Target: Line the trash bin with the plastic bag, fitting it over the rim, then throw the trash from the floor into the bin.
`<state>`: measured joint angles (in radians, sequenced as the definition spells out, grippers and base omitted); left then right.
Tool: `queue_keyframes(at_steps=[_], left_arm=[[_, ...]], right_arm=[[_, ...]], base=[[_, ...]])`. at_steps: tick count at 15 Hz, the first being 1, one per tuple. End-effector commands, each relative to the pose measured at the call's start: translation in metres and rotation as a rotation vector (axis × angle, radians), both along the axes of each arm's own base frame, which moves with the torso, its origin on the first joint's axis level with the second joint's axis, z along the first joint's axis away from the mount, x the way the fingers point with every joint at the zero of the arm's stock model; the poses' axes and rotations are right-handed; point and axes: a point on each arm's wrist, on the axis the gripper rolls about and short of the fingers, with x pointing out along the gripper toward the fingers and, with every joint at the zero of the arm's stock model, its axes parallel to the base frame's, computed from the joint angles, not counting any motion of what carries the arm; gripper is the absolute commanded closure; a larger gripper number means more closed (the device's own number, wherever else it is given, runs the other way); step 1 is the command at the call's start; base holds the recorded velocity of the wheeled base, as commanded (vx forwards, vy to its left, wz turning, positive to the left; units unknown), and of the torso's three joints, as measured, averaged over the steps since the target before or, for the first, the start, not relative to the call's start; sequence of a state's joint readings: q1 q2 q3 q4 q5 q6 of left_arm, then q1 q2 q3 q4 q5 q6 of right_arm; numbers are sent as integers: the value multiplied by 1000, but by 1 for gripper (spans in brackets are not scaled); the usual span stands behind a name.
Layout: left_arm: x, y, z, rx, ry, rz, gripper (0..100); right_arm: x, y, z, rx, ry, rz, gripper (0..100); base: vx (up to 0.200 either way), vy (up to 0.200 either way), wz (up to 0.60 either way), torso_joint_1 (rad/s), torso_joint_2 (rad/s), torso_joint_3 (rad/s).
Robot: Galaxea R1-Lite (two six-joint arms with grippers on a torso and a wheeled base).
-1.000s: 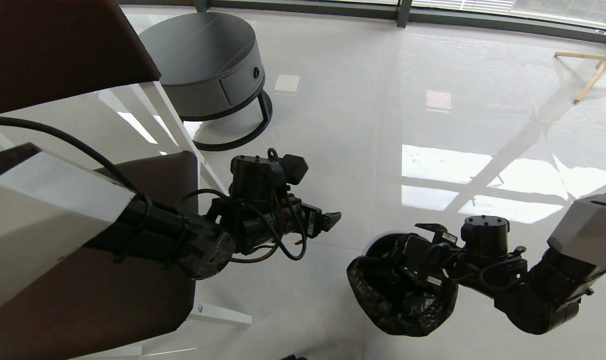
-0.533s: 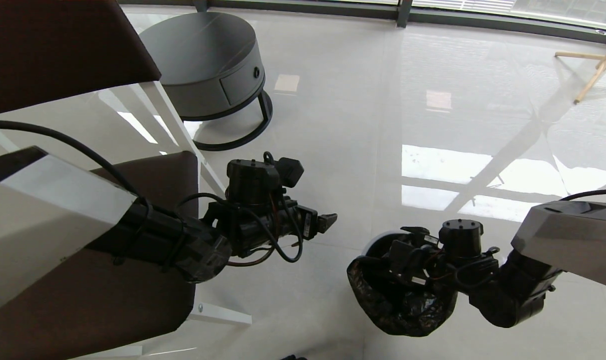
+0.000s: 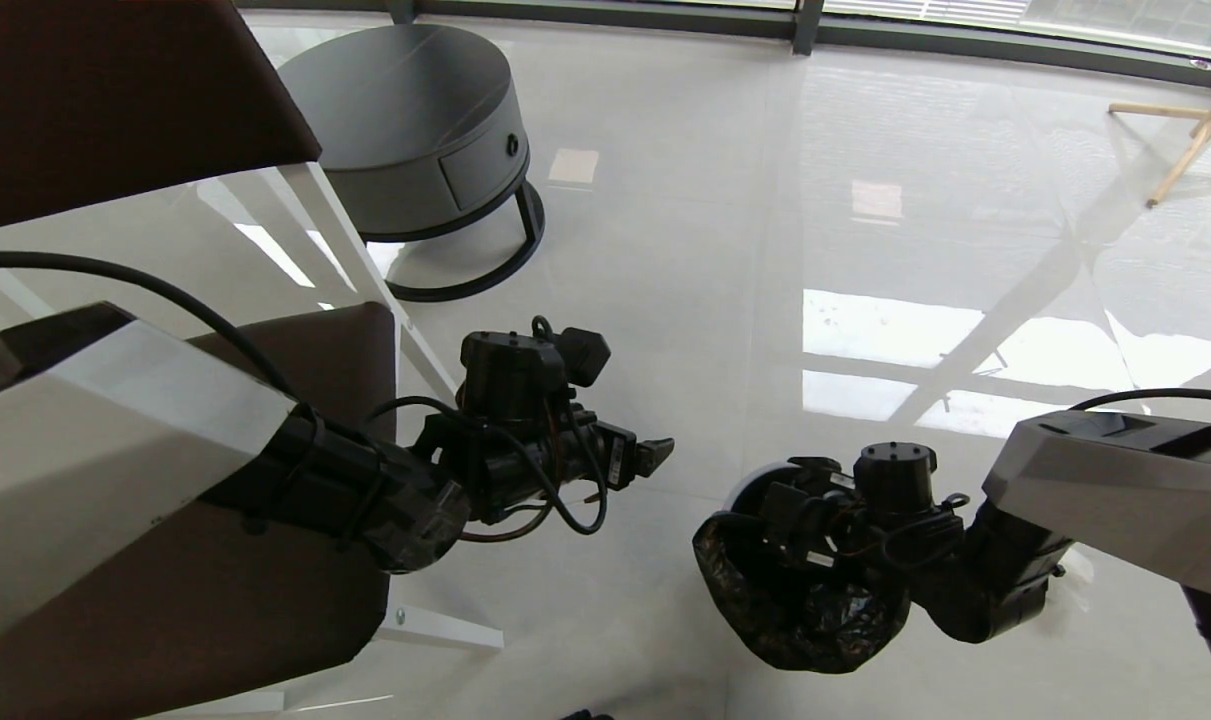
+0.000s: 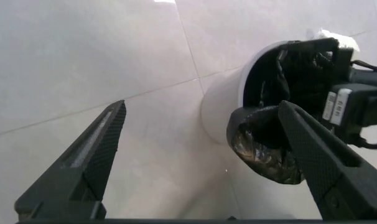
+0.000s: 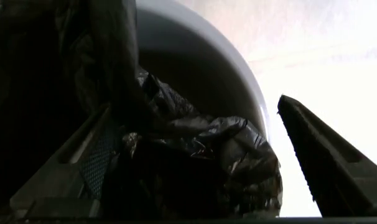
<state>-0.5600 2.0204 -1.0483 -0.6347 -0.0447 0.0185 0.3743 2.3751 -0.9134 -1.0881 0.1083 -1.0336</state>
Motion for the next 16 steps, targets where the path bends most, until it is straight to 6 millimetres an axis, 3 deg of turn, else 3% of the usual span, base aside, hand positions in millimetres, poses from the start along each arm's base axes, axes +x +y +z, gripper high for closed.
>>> queue_keyframes(at_steps=[1,7,8,16], left_arm=[[0,0,-3,5,8,0,0],[1,0,-9,0,-3,1,0],[1,0,-11,0,-2,0,0],[2,0,-14,3,5,2,0]], right_arm=[[6,2,-4,-1,2,-1,0],[12,3,-11,-5,13,-2,0],[13,4,-10,-4,9,-2,100],[35,-8,14,33,-75,-47,100]], base=[[0,0,0,0,0,0],[0,0,0,0,0,0],[0,0,0,0,0,0],[0,0,0,0,0,0]])
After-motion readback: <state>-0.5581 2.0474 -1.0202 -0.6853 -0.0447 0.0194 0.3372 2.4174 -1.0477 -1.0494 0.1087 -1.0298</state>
